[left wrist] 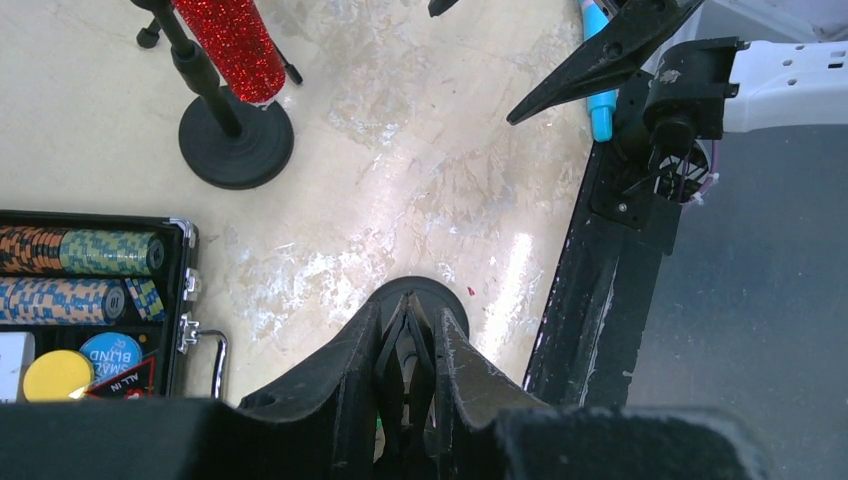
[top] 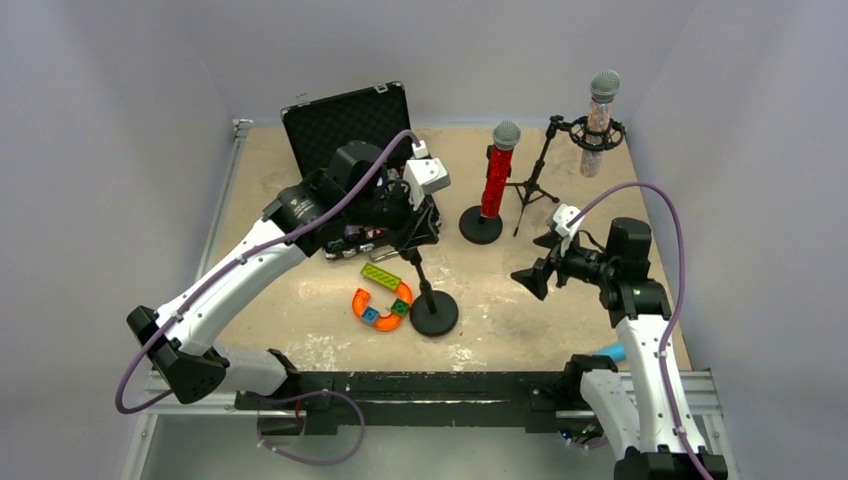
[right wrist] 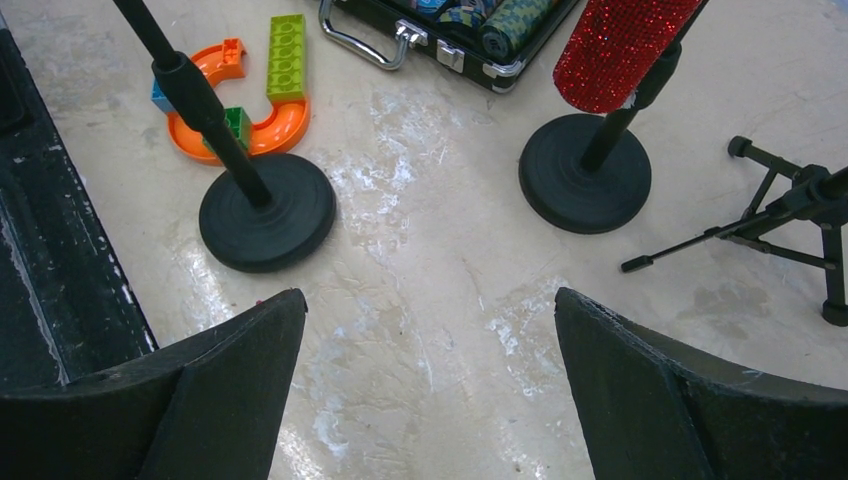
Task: Attach the microphones to the stand
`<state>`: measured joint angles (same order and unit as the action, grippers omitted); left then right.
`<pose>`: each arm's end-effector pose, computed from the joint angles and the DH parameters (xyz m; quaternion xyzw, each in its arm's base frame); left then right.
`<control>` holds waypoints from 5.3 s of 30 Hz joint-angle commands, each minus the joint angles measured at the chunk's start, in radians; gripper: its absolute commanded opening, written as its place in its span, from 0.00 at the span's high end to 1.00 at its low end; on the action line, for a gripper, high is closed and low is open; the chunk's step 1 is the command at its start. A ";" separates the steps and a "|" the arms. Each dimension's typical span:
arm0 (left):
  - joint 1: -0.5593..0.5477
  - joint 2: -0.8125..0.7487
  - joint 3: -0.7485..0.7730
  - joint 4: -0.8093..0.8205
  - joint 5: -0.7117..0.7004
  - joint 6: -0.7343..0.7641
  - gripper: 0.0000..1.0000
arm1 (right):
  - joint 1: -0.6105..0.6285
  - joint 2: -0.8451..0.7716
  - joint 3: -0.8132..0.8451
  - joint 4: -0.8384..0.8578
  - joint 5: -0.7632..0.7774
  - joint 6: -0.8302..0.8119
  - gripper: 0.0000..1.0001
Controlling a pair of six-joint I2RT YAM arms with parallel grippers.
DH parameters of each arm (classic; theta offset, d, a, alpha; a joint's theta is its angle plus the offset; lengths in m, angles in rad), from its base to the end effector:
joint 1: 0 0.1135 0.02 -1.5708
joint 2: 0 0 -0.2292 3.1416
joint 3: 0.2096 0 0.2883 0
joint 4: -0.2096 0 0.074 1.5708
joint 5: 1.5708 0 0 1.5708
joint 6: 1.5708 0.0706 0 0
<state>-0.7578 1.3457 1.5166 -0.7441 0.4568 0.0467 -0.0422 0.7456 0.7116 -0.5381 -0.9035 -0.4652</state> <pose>0.2342 -0.2645 0.3695 0.4345 0.7447 -0.3486 0.3676 0.2366 0.0455 0.2556 -0.3702 0.7283 0.2628 0.5132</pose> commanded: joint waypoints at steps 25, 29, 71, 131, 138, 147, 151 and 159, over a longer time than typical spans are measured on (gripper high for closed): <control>0.009 -0.338 -0.116 0.173 -0.025 -0.128 0.09 | -0.028 0.025 0.006 -0.008 0.006 -0.033 0.02; 0.015 -0.468 -0.263 0.224 -0.130 -0.129 0.05 | -0.033 0.015 0.002 -0.016 -0.004 -0.051 0.02; 0.056 -0.925 -0.828 0.155 -0.518 -0.077 0.01 | -0.538 0.196 0.095 -0.495 0.692 -1.106 0.05; 0.072 -0.905 -0.834 0.165 -0.490 -0.075 0.01 | -0.759 0.349 -0.290 -0.308 0.847 -1.088 0.44; 0.072 -0.902 -0.834 0.164 -0.492 -0.075 0.01 | -0.759 0.458 -0.100 -0.435 0.713 -1.005 1.00; 0.072 -0.915 -0.835 0.165 -0.495 -0.077 0.01 | -0.649 0.447 0.174 -0.625 0.431 -0.998 1.00; 0.071 -0.926 -0.833 0.162 -0.497 -0.081 0.01 | -0.547 0.385 0.218 -0.693 0.321 -1.009 1.00; 0.072 -0.981 -0.815 0.176 -0.415 -0.213 0.01 | -0.392 0.258 0.225 -0.874 0.068 -1.131 1.00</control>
<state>-0.6926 0.3920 0.6884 -0.6155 -0.0265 -0.0689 -0.4744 1.0603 0.9127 -1.2755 -0.6479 -1.5135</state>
